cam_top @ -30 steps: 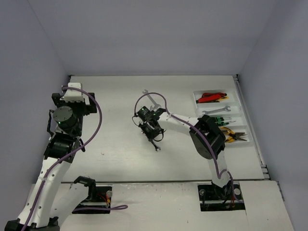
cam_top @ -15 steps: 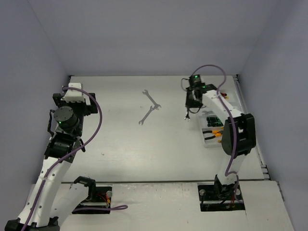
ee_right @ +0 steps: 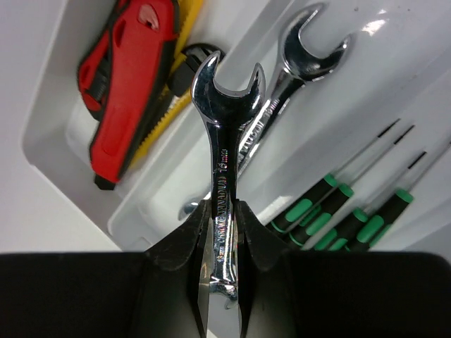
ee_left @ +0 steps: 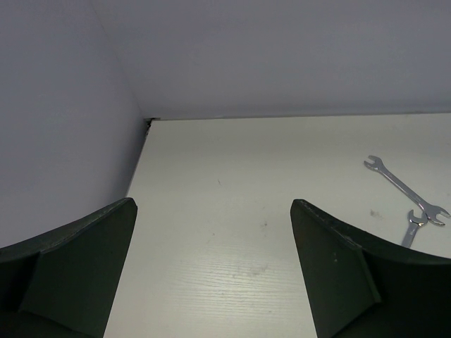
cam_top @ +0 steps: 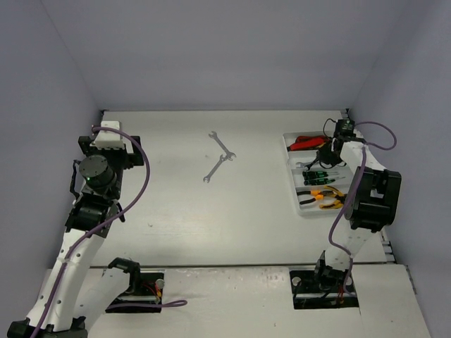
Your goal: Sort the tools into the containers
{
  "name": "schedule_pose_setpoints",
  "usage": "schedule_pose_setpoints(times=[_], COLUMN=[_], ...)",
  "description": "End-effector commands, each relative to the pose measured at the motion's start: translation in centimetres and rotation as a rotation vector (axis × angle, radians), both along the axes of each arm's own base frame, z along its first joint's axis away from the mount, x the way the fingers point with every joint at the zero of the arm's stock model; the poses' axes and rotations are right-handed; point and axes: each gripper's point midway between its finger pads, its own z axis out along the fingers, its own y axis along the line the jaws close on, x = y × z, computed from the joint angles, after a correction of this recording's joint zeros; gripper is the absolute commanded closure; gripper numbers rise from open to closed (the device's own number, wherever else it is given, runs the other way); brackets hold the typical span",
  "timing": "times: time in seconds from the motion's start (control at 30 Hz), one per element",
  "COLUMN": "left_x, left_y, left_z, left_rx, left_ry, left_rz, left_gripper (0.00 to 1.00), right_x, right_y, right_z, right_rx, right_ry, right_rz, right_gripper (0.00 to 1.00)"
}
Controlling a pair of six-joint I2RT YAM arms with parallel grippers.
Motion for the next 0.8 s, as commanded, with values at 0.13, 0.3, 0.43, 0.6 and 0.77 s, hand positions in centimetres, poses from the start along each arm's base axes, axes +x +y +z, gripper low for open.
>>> schedule_pose_setpoints(times=[0.13, 0.3, 0.43, 0.6, 0.77], left_x=[-0.1, -0.1, -0.2, 0.0, 0.1], left_y=[0.0, 0.0, 0.2, 0.0, 0.0], left_z=[2.9, 2.9, 3.0, 2.8, 2.7], left_rx=[-0.03, -0.03, -0.031, -0.029, -0.027], left_ry=[-0.1, -0.102, -0.105, -0.097, -0.095], left_rz=[-0.003, -0.001, 0.006, 0.0, -0.001], left_gripper=[0.12, 0.12, 0.12, 0.12, 0.12], right_x=[4.5, 4.1, 3.8, 4.4, 5.3], right_y=[-0.9, -1.0, -0.7, 0.9, 5.9], right_z=[3.7, 2.0, 1.0, 2.9, 7.5], right_rx=[0.13, 0.173, 0.201, 0.146, -0.009], right_ry=[-0.222, -0.186, -0.177, -0.219, -0.303], right_rz=[-0.182, -0.217, -0.218, -0.111, 0.109], right_gripper=[1.0, 0.91, 0.76, 0.49, 0.46])
